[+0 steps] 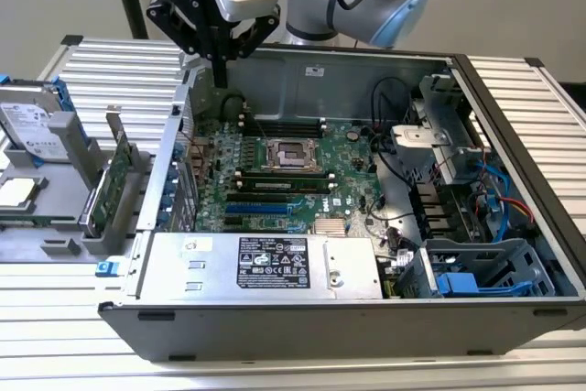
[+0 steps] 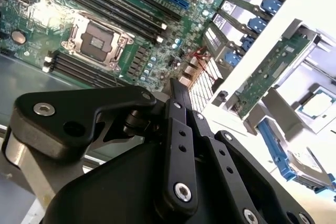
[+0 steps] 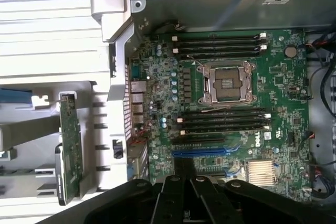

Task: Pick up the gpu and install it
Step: 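Reach for the gpu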

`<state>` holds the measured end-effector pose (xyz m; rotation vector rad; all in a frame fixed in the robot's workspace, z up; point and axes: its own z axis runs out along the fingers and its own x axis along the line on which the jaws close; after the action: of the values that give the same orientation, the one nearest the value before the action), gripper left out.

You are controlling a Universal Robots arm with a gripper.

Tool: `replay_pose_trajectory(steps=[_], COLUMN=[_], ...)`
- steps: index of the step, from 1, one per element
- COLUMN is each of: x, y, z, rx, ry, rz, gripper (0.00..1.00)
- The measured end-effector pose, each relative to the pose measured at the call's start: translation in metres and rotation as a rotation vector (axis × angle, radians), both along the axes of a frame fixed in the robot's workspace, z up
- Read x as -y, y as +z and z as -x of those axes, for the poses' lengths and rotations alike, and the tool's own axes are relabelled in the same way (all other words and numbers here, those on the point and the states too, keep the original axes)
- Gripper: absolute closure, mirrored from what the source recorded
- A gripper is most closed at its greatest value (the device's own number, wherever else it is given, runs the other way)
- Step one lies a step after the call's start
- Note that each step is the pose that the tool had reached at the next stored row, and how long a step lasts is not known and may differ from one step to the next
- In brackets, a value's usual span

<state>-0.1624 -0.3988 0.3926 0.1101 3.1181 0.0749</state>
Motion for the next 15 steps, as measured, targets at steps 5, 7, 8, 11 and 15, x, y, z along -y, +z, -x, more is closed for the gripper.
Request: replay_pose_trajectory(steps=[5, 7, 8, 11, 15], x=[0.0, 0.0, 0.0, 0.0, 0.0], y=[0.0, 0.0, 0.0, 0.0, 0.0], z=[0.0062, 0.0086, 0.0097, 0.0136, 0.0198], rx=[0.0, 0.0001, 0.0001, 0.0001, 0.0], ry=[0.0, 0.0, 0.0, 0.0, 0.0], rz=[0.0, -0.0001, -0.0001, -0.0001, -0.0001], gripper=[1.0, 1.0, 1.0, 1.0, 1.0])
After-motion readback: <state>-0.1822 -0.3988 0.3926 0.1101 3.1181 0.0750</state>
